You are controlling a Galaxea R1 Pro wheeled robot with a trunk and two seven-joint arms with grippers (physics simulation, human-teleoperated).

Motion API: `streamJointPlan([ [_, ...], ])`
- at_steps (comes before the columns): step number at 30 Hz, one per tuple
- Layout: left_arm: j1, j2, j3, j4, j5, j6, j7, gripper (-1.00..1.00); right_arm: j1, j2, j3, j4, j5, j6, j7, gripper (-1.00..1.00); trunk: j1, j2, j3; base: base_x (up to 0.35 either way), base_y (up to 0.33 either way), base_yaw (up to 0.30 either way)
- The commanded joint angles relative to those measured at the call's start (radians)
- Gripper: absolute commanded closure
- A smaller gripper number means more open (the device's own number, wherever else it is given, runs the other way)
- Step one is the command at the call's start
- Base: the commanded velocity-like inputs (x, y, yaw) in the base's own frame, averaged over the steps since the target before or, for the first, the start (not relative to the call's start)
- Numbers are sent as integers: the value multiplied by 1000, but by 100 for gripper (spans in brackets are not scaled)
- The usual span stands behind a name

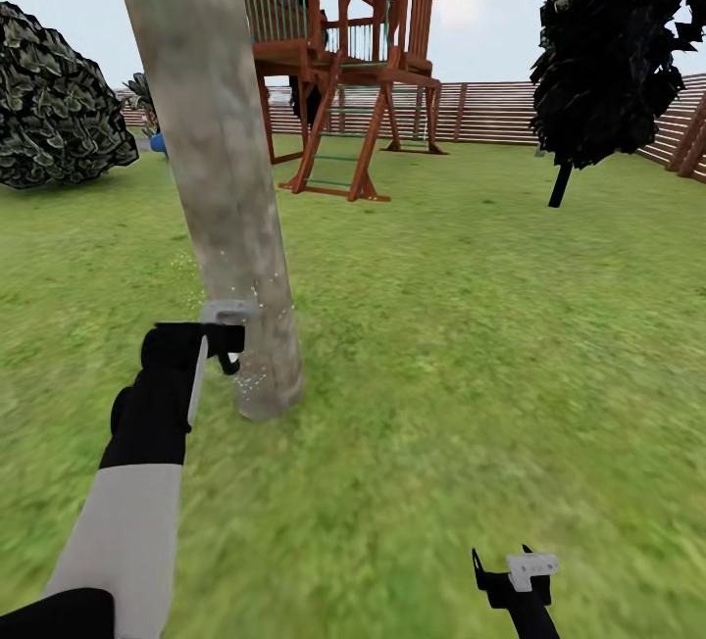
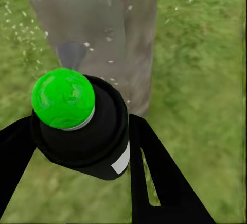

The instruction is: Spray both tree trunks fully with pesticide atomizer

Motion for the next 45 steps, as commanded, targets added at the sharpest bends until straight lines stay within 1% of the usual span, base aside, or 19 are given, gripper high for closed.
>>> streamJointPlan([
  [1, 0, -6, -3, -4, -4, 0, 0, 100, 0, 0, 0, 0, 0, 0, 0, -100, 0, 0, 0, 0, 0, 0],
  [3, -1, -26, -7, -13, -5, 0, 0, 100, 0, 0, 0, 0, 0, 0, 0, -100, 0, 0, 0, 0, 0, 0],
  [5, 0, -25, -7, -18, -6, 0, 0, 100, 0, 0, 0, 0, 0, 0, 0, -100, 0, 0, 0, 0, 0, 0],
  [7, 5, -14, 0, -20, -8, 0, 0, 100, 0, 0, 0, 0, 0, 0, 0, -100, 0, 0, 0, 0, 0, 0],
  [9, 15, 28, 4, -20, -7, 0, 0, 100, 0, 0, 0, 0, 0, 0, 0, -100, 0, 0, 0, 0, 0, 0],
  [10, 39, 39, 1, -19, -7, -2, 0, 100, 0, 0, 0, 0, 0, 0, 0, -100, 0, 0, 0, 0, 0, 0],
  [12, 136, 31, -3, -10, -4, -16, 8, 100, 0, 0, 1, 0, 0, 0, 0, -100, 0, 0, 0, 0, 0, 0],
  [14, 168, 19, -3, -5, -4, -27, 12, 100, 0, 0, 1, 0, 0, 0, 0, -100, 0, 0, 0, 0, 0, 0],
  [17, 207, 9, 0, 78, -6, -131, 17, 100, 0, 0, 0, 0, -1, 0, 0, -100, 0, 0, 0, 0, 0, 0],
  [20, 215, 6, 7, 232, -7, -265, 69, 100, 0, 0, 0, 0, 0, 0, 1, -100, 0, 0, 0, 0, 0, 0],
  [21, 216, 5, 7, 256, 0, -307, 92, 100, 0, 0, 0, 0, 0, 0, 1, -100, 0, 0, 0, 0, 0, 0],
  [22, 217, 5, 10, 282, 36, -336, 120, 100, 0, 0, 1, 0, 0, 0, 1, -100, 0, 0, 0, 0, 0, 0],
  [23, 220, 8, 17, 340, 144, -365, 170, 100, 0, 0, 0, 0, 0, 0, 2, -100, 0, 0, 0, 0, 0, 0],
  [24, 222, 11, 19, 365, 182, -384, 186, 100, 0, 0, 0, 0, 0, 0, 2, -100, 0, 0, 0, 0, 0, 0],
  [26, 246, 17, 21, 403, 214, -459, 200, 100, 0, 0, 0, 0, 0, 0, 2, -100, 0, 0, 0, 5, -6, 0],
  [30, 261, 16, 19, 418, 222, -496, 208, 100, 0, 0, 0, 0, -1, 0, 1, -100, 0, 0, 0, 146, -150, 0],
  [36, 262, 16, 19, 420, 218, -498, 252, 100, 0, 1, 0, 0, -2, 0, 0, -100, 0, 0, 0, 196, -205, 0],
  [39, 264, 33, 25, 454, 224, -496, 302, 100, 0, 1, 0, 0, -2, 0, 0, -100, 0, 0, 0, 180, -226, 0],
  [45, 265, 28, 22, 465, 227, -500, 313, 100, 0, 1, 0, 0, -2, 0, 0, -100, 0, 0, 0, 144, -245, 0],
])
